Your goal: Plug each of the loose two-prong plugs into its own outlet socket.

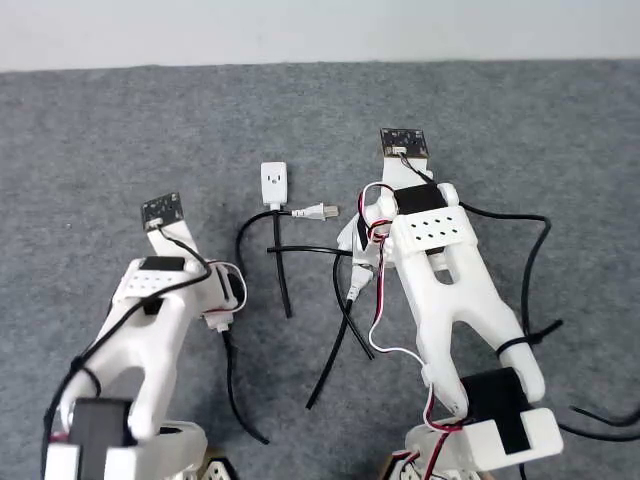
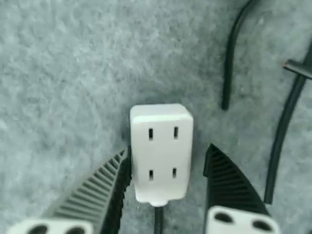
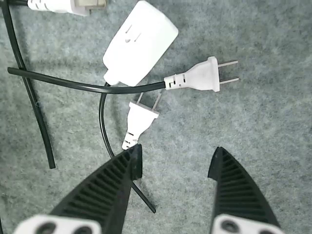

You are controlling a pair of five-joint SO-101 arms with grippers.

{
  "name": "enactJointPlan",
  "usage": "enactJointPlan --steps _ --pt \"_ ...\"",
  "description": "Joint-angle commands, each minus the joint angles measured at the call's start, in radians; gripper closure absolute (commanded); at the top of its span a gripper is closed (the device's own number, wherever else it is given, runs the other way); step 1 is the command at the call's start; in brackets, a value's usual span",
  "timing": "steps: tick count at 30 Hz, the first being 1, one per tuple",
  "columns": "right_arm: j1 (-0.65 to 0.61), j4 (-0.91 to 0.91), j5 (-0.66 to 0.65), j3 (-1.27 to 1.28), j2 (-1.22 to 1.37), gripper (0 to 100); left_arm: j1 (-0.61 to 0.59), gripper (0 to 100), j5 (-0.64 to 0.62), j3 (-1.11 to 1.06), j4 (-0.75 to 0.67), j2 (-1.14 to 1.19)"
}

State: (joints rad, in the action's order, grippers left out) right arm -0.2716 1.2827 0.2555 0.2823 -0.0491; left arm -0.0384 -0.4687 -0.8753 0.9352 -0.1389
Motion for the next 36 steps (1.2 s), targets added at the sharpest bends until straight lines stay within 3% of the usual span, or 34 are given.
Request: enactJointPlan --steps 1,5,9,16,22,30,33,36 --pt "0.01 -0.013 0.0 -0.038 -0.048 78.3 0.026 81 -0.012 0.073 -0.02 0.032" --pt "0.012 -0.013 0.0 -0.038 -0.048 78.3 0.104 99 -0.011 0.077 -0.025 0.035" --pt "0.015 -0.012 0.0 -0.04 -0.05 78.3 0.175 99 0.031 0.073 -0.02 0.034" --pt "0.015 -0.007 0.0 -0.04 -0.054 78.3 0.339 99 -0.005 0.071 0.006 0.034" --pt "0.015 -0.007 0.002 -0.04 -0.051 78.3 0.31 98 -0.011 0.076 -0.005 0.043" --pt "0.015 -0.01 -0.006 -0.04 -0.051 78.3 0.264 76 -0.009 0.073 0.049 0.034" --pt "0.015 -0.018 -0.11 -0.04 -0.051 78.3 0.258 75 -0.005 0.074 0.057 0.028" --pt "0.013 -0.033 -0.301 -0.04 -0.051 78.3 0.259 75 0.014 0.047 0.052 -0.021"
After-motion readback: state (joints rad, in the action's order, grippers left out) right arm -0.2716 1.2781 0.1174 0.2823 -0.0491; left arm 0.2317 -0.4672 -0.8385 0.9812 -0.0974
